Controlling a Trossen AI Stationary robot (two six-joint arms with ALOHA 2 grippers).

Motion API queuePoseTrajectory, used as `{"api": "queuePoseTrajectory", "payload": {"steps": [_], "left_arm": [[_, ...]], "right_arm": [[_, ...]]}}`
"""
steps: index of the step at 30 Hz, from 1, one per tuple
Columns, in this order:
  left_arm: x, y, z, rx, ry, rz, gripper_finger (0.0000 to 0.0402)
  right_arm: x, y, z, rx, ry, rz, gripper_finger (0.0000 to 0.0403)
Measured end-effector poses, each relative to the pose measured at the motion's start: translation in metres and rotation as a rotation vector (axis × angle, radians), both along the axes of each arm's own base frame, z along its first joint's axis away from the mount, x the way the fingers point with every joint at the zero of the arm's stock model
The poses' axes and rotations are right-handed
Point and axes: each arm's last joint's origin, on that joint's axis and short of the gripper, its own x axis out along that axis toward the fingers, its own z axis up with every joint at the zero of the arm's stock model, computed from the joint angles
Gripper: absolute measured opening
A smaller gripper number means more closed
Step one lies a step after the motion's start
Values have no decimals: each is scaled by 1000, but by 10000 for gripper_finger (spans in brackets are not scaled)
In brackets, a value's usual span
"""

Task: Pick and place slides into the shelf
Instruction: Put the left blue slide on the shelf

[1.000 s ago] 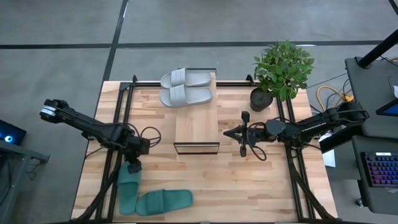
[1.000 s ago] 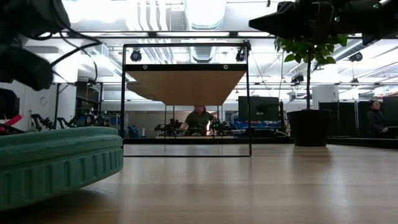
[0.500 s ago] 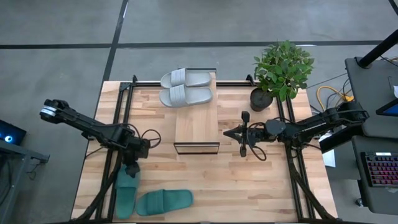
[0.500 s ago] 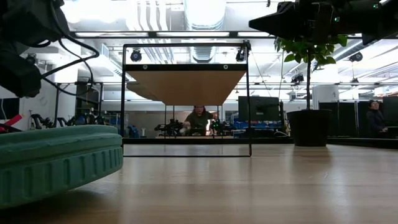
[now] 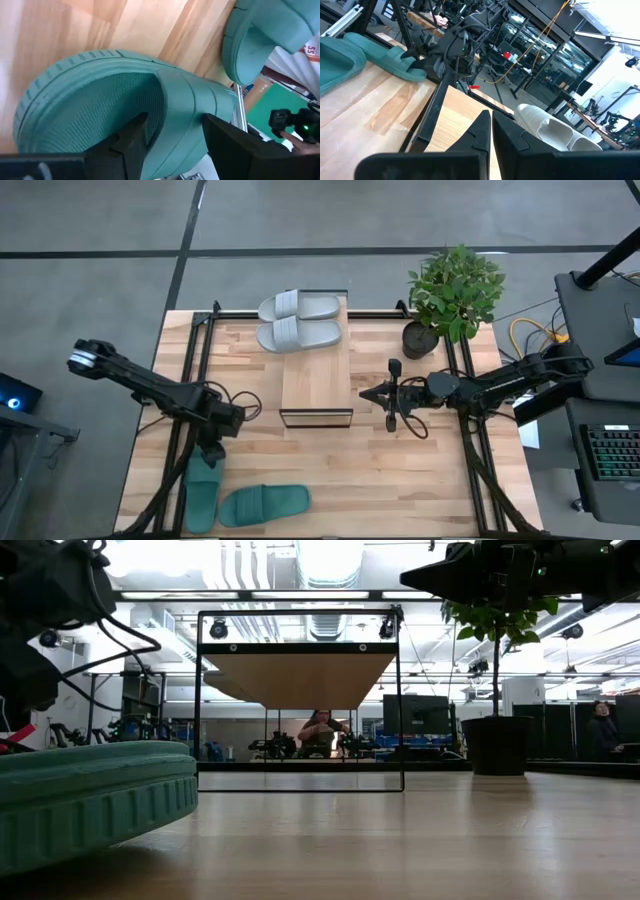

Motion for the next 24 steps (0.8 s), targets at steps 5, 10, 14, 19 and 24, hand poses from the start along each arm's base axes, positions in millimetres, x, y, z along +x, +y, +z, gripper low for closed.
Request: {"api": "queuePoseTrajectory", "payload": {"steps": [5, 10, 14, 19, 24], "left_arm": [[5, -2, -4, -30, -21, -42, 153], [9, -4, -8, -78, -35, -89, 91], [10, -6, -9, -114, -27, -105, 31], [9, -6, -6, -134, -43, -117, 8], [9, -6, 7, -153, -91, -105, 3]], "right_arm": [[0, 0, 0, -1, 1, -1, 9], [0, -1, 0, -1, 2, -43, 9], [0, -2, 0, -2, 3, -60, 9], [0, -2, 0, -1, 3, -60, 9], [0, -2, 0, -1, 1, -60, 9]]}}
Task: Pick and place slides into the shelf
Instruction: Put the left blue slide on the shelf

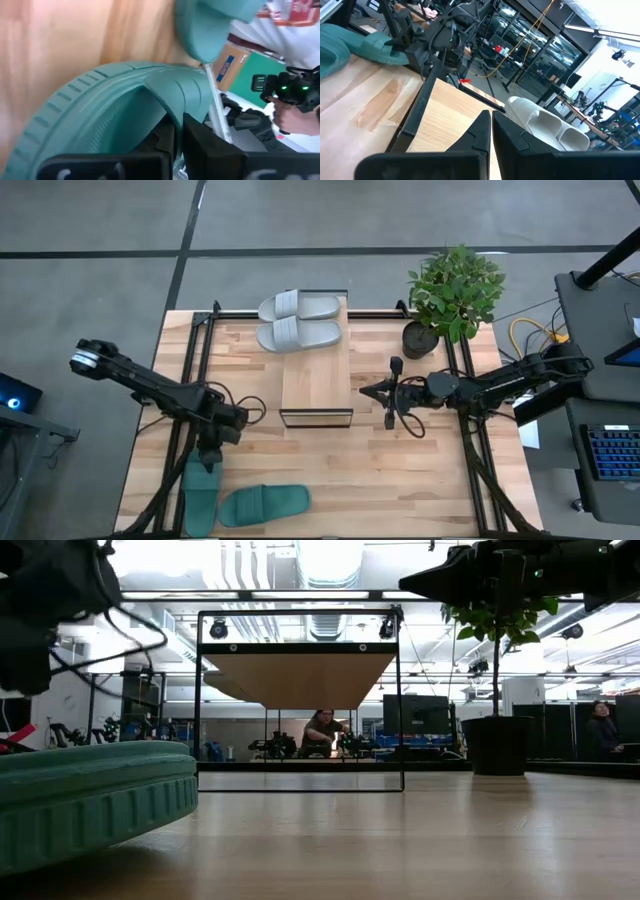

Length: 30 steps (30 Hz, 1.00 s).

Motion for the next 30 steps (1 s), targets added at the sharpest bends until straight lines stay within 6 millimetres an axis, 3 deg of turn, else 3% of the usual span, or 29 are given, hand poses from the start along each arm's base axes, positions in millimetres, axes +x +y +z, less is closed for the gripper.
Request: {"api": "queuePoseTrajectory", "payload": {"steps": [7, 12, 22, 30], "left_arm": [[-12, 4, 21, 3, 9, 64, 1], [-27, 11, 40, 99, 17, 108, 1], [-39, 24, 99, 348, -256, 280, 0], [-48, 29, 124, 440, -267, 312, 0]], "right_arm": [[0, 0, 0, 1, -3, 1, 9], [0, 0, 0, 1, -4, 1, 9], [0, 0, 1, 2, -6, 2, 9], [0, 0, 1, 2, -6, 3, 9]]}}
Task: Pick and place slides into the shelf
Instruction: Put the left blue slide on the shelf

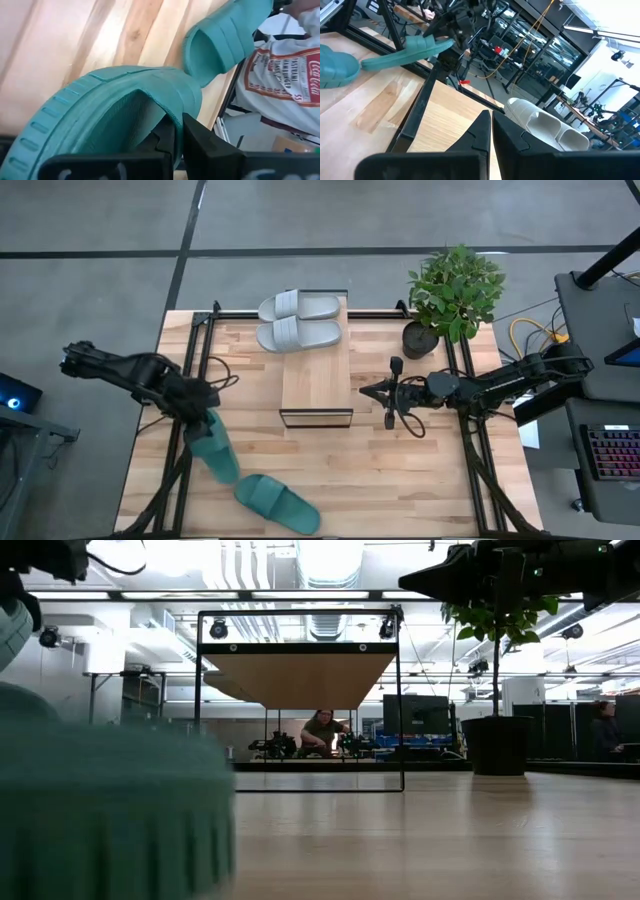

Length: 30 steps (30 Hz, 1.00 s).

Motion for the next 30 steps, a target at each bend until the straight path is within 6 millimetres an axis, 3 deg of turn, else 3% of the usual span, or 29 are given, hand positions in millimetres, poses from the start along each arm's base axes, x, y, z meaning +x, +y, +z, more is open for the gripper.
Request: {"api": "queuePoseTrajectory", "payload": {"steps": [6, 14, 30], "left_arm": [[-1, 2, 19, 32, -36, 19, 0], [5, 6, 57, 220, -210, 63, 0], [35, 1, 116, 455, -449, -131, 0]], "right_arm": [[0, 0, 0, 0, 0, 0, 9], [0, 0, 0, 8, 0, 0, 9], [0, 0, 0, 8, 0, 0, 9]]}}
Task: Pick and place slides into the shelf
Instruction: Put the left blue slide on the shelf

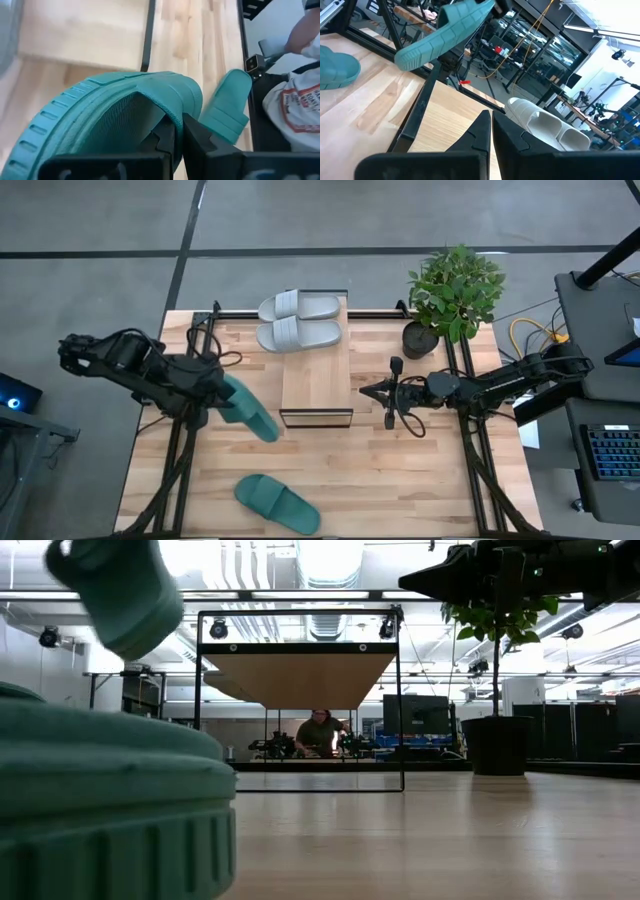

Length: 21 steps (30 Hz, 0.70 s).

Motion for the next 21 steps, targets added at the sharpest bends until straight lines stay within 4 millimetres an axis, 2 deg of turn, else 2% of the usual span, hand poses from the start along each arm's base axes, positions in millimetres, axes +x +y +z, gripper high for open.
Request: {"api": "queuePoseTrajectory", "payload": {"steps": [11, 21], "left_arm": [[23, -5, 27, 135, -76, -78, 0], [57, -8, 40, 541, -330, -112, 0]], "right_arm": [[0, 0, 1, 11, -8, 0, 9], [0, 0, 3, 49, -34, 3, 9]]}}
